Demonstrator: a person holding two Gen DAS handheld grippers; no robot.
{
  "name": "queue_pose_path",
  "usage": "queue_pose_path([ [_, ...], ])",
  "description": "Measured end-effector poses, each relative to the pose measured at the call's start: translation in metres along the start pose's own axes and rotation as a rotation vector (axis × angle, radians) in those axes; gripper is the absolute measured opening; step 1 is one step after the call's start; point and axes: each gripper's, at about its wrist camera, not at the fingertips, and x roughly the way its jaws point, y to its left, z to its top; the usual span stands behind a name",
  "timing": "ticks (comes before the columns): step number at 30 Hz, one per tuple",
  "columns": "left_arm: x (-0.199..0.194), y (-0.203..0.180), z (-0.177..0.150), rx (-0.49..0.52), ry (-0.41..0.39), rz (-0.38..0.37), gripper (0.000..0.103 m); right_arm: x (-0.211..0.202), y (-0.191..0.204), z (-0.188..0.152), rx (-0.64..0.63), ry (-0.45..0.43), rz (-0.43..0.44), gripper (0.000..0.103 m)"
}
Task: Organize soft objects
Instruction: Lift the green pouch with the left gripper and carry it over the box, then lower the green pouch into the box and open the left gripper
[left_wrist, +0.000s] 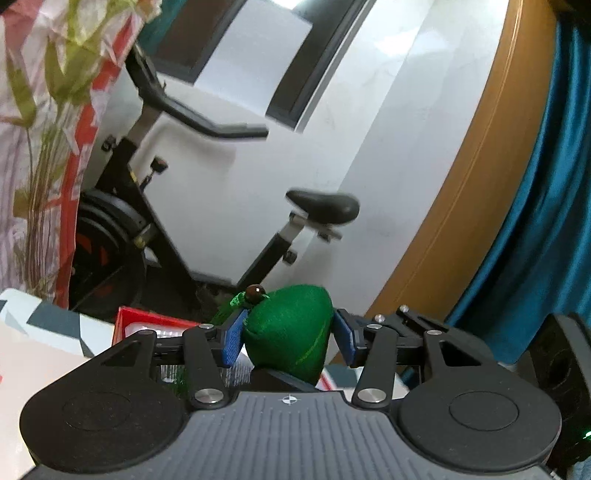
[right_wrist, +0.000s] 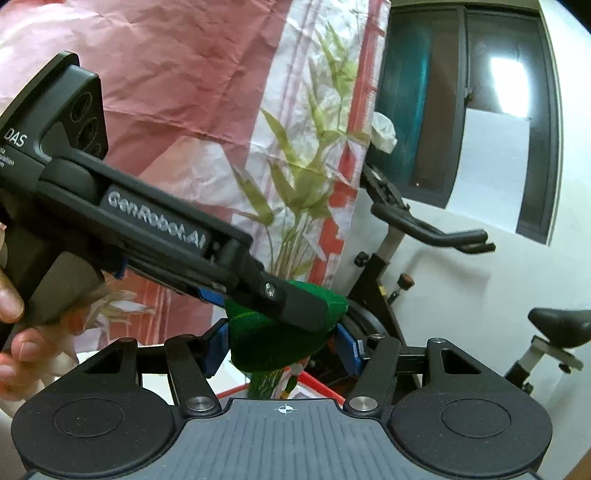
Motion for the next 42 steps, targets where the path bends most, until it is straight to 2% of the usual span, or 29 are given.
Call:
queue_pose_path([
  [8,0.051,0.019,-0.026,0.025,0.159,0.019,0.052,0.024,-0.016,-0.051,0.096,0.118,-0.005,0.056],
  [15,0.084,0.040,-0.050,-0.015,0.277,0.021,0.052,0.037,-0.023,-0.093,0.200,0.208,-0.005,0.056],
  [20,0.100,0.049,-0.063,-0.028,0.337,0.032,0.052,0.046,-0.031,-0.111,0.302,0.257,-0.003,0.056],
  [32,0.110,0.053,-0.078,0.027,0.388,0.080,0.060,0.054,-0.029,-0.134,0.372,0.343,-0.010,0.056],
  [38,0.106,0.057,-0.078,0.034,0.376,0.116,0.063,0.054,-0.037,-0.147,0.459,0.394,-0.050,0.058],
  [42,0.099,0.058,-0.074,0.036,0.355,0.151,0.072,0.051,-0.040,-0.150,0.480,0.413,-0.081,0.062],
])
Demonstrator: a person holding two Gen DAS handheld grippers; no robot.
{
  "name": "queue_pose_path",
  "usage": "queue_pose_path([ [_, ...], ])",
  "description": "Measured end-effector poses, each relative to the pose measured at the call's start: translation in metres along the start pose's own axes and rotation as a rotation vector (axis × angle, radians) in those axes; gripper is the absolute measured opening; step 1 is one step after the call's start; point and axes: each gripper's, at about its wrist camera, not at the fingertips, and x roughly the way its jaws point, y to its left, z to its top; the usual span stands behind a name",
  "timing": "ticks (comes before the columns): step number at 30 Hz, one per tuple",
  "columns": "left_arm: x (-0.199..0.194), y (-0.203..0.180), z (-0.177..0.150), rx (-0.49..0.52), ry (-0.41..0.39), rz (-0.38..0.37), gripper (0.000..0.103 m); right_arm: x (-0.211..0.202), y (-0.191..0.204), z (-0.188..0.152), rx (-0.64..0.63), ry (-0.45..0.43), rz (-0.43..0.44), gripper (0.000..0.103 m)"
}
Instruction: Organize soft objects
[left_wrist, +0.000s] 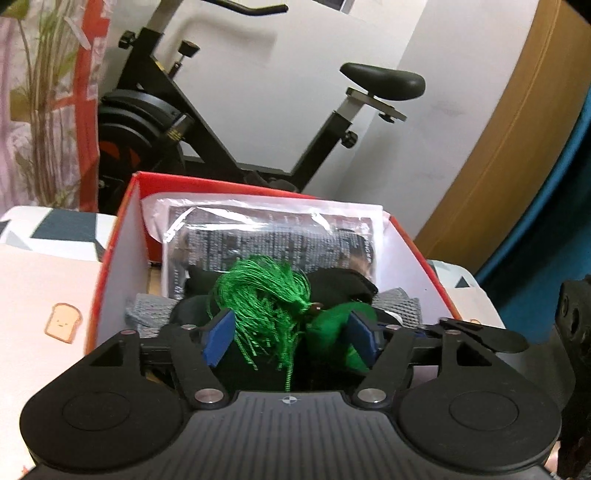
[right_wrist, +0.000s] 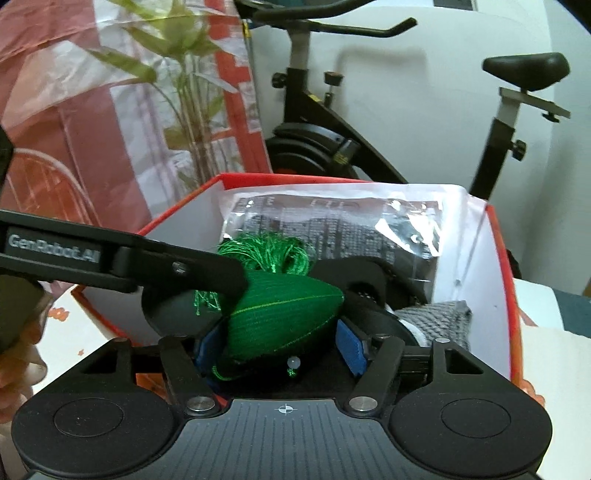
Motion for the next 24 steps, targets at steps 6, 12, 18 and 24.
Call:
queue_pose_path([
  [6,-0.012,-0.004,0.001,0.029,-0.026,0.057,0.085,-0.008,0.004,0.002,-0.011,0.009,-0.072,0.078],
  [12,-0.031,-0.012,0.002,0.063,-0.076,0.130,0.100,-0.027,0.002,0.003,0.016,-0.007,-0.126,0.091],
  [18,-0.059,-0.020,0.002,0.079,-0.133,0.223,0.103,-0.054,0.000,0.003,0.062,-0.058,-0.172,0.103],
  [24,-0.087,-0.026,-0.002,0.071,-0.161,0.298,0.103,-0.092,0.004,0.004,0.108,-0.126,-0.203,0.103],
])
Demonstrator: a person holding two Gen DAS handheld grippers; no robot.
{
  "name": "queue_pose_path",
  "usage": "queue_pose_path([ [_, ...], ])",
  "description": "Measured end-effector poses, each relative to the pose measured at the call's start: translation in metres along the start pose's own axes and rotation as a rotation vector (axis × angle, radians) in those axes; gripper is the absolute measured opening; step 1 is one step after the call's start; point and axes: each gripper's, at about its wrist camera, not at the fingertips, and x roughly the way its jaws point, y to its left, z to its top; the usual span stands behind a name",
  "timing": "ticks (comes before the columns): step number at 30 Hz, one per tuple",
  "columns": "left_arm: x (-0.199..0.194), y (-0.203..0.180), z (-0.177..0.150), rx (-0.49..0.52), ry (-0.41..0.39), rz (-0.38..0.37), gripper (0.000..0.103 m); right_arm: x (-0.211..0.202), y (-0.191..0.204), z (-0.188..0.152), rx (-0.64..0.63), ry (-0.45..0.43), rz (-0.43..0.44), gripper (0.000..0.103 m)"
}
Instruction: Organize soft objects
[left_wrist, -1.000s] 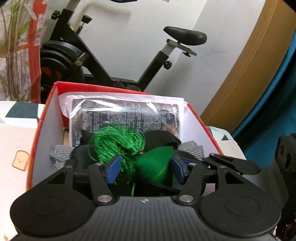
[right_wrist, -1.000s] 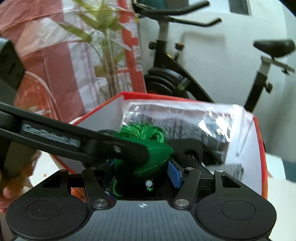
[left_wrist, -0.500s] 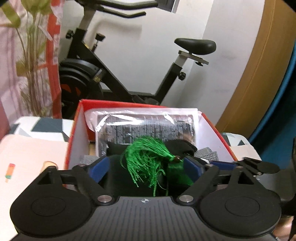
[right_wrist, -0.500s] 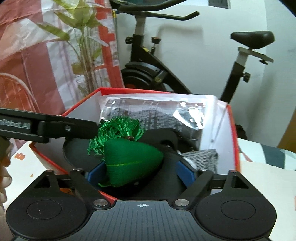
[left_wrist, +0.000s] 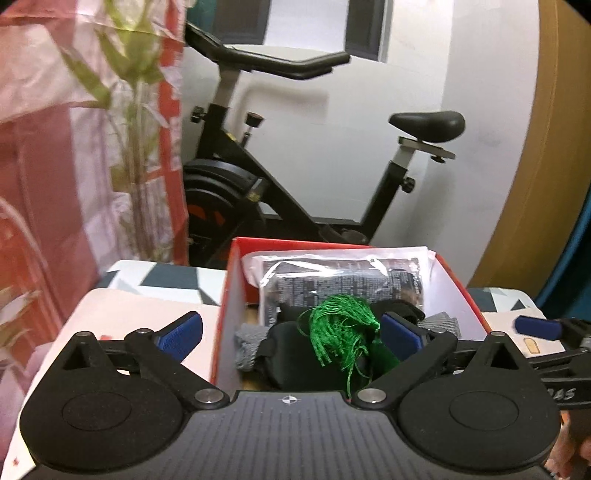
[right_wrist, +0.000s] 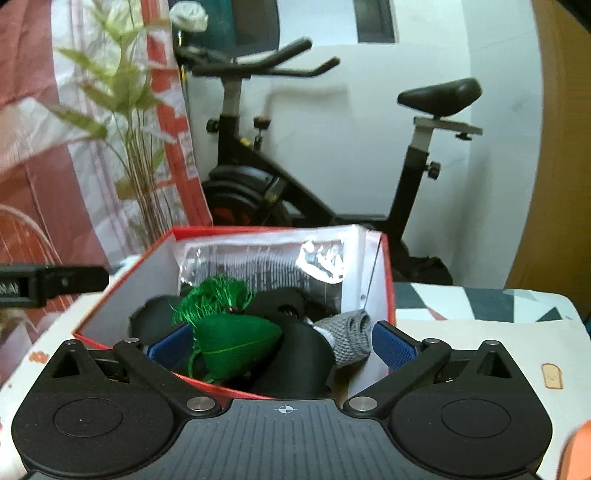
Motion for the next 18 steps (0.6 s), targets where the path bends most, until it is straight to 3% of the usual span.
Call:
queue_pose_path([
  [7,-0.041,-0.003,-0.004,0.027,-0.037,0.097,0.103,-0.050,0.011,0.006,-0.008,-0.092,-0.067,0.103],
  [12,-0.074,-0.017,-0.008,0.090,-0.071,0.233,0.103,-0.085,0.017,0.006,0.002,-0.121,-0.064,0.103],
  [18,-0.124,-0.019,-0.012,0.046,-0.126,0.207,0.103,-0.133,0.026,0.002,0.005,-0.175,-0.055,0.103],
])
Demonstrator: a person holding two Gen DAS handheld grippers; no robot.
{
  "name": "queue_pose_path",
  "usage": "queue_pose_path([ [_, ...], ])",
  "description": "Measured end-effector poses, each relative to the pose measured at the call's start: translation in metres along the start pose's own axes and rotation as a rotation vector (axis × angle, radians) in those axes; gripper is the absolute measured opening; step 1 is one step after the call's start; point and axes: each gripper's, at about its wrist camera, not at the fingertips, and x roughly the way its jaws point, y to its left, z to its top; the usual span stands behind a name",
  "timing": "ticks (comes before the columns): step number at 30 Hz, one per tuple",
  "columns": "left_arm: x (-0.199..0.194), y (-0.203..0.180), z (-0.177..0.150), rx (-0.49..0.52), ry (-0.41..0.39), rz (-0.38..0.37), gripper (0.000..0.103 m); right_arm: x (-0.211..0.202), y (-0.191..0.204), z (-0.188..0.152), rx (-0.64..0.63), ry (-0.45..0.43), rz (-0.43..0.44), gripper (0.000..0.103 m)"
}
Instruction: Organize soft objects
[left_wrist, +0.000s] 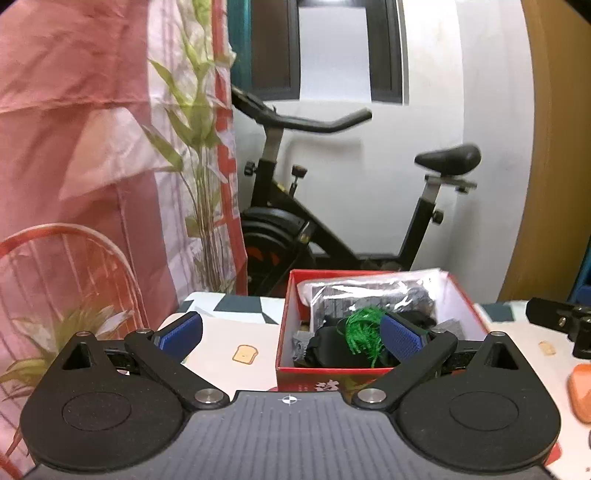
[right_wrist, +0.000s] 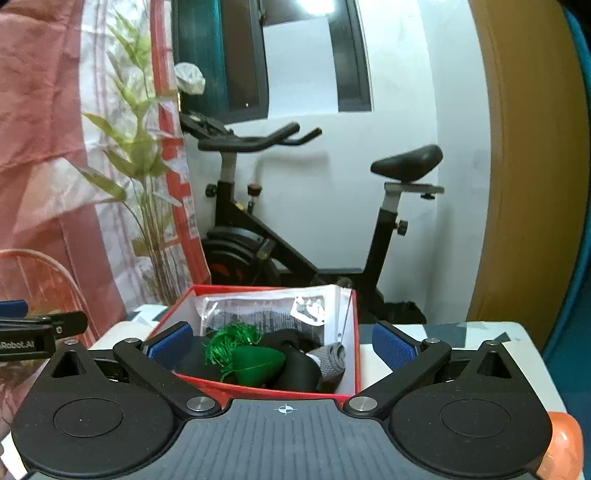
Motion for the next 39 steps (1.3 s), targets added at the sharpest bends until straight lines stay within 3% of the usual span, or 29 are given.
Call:
queue_pose_path([
  [9,-0.079,0.010,-0.004,-0.014,-0.060,-0.023,0.103,-0.076,0.012,0.001,0.008,-0.068,0.009,0.103],
  [23,-0.183,0.025,-0.022,0.001,-0.163,0.015,0.103,-0.182,0.037,-0.015,0.002,-0.163,-0.015,0.103],
  [31,-0.216,0.029,-0.028,-0.016,-0.200,0.042,0.103,-0.220,0.049,-0.022,-0.051,-0.198,-0.016,0.103],
  [39,-0.225,0.035,-0.031,-0.031,-0.212,0.063,0.103,-0.225,0.050,-0.022,-0.040,-0.197,-0.013,0.103],
])
